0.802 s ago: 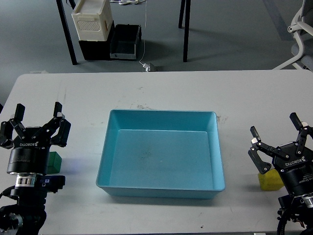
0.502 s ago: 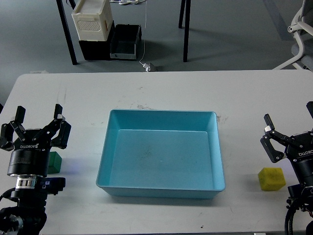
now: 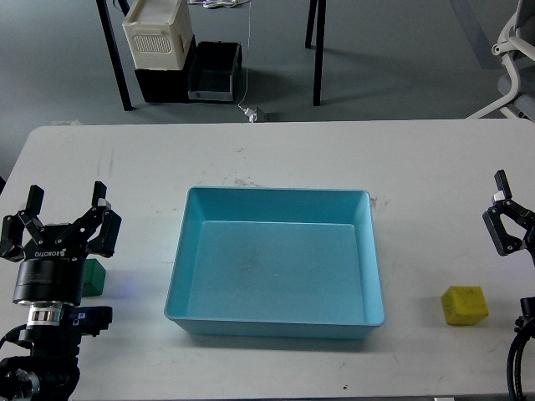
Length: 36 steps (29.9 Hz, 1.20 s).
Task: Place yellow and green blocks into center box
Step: 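Open the right gripper and move it outward above the yellow cube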
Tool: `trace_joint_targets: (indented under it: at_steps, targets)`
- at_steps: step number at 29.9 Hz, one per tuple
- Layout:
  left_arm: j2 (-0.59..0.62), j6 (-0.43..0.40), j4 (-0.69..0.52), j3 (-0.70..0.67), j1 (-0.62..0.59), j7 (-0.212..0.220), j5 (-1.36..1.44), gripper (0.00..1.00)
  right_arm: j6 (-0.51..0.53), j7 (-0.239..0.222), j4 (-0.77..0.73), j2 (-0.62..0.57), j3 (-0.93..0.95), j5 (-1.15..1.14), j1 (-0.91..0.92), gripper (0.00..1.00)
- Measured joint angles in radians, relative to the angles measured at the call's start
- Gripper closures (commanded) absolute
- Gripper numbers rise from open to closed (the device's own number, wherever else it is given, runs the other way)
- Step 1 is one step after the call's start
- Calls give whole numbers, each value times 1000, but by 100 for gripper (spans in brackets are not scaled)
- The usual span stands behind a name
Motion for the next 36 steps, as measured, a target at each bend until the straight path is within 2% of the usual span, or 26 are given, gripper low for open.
trace_joint_targets:
  at_steps: [2, 7, 13, 25, 32, 36]
  targets:
    - [-11, 0, 0, 1, -2, 0, 0, 0, -20, -15, 2, -57, -3, -7, 2, 0]
    - [-25, 0, 0, 3, -5, 0, 1, 0, -37, -93, 27, -215, -25, -13, 5, 0]
    - [-20, 0, 0, 3, -6, 0, 1, 0, -38, -115, 41, -305, -22, -14, 0, 0]
    - [-19, 0, 14, 26, -12, -2, 1, 0, -41, -124, 33, -286, 83, 0, 22, 2]
    - [-20, 0, 23, 24, -15, -2, -1, 0, -42, -117, 31, -91, 108, 42, 34, 0]
    - [-22, 0, 24, 24, -15, -3, -2, 0, -63, -114, 28, -129, 120, 45, 36, 0]
